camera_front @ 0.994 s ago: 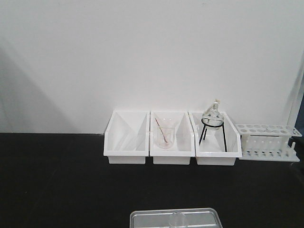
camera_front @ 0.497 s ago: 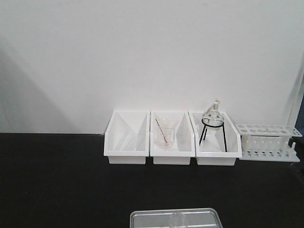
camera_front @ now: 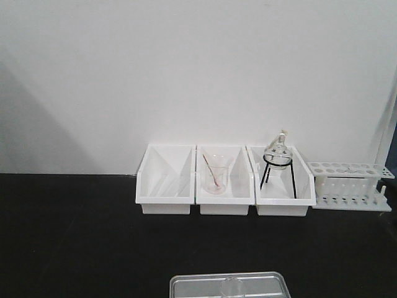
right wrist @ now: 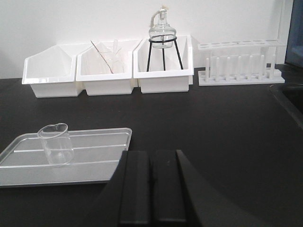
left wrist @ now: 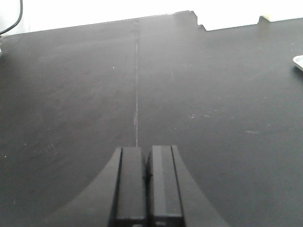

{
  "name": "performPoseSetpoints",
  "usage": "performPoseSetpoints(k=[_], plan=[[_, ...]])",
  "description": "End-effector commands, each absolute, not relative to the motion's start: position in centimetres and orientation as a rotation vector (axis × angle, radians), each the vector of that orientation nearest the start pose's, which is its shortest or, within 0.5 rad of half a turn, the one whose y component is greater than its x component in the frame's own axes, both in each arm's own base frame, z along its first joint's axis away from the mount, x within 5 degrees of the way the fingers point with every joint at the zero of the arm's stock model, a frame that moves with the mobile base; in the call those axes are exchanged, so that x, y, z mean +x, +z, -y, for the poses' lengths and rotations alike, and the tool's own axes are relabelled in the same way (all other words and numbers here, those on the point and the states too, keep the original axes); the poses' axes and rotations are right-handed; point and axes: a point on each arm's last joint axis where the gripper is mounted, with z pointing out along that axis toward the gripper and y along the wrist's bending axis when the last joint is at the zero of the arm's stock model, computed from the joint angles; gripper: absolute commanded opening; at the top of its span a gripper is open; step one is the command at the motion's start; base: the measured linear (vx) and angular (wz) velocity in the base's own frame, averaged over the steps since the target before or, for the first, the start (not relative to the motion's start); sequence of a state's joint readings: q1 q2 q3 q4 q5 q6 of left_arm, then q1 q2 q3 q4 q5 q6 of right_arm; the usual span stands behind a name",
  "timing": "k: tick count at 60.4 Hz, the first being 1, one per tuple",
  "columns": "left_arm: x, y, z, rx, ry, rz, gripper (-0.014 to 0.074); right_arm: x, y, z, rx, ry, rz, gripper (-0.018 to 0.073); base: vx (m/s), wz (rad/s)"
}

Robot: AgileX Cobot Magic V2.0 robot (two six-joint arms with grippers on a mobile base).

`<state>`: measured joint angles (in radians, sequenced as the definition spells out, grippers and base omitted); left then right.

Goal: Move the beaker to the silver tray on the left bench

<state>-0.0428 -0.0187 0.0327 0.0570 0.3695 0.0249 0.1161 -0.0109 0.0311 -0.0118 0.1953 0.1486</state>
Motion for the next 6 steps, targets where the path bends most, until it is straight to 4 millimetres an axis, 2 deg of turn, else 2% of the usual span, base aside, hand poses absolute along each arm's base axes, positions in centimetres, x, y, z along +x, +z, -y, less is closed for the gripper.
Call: performPoseSetpoints(k=[1, 6], plan=[[5.41, 17.02, 0.13, 0.101, 0.032, -1.802, 0.0001, 5.58, 19.21, -0.6, 0.018, 0.185, -1.611, -0.0014, 0.0, 0.0], [5.41, 17.02, 0.13, 0.101, 0.032, -1.802, 0.0001, 5.58, 19.2, -0.6, 0.016, 0.183, -1.612, -0.0014, 0.0, 0.0]])
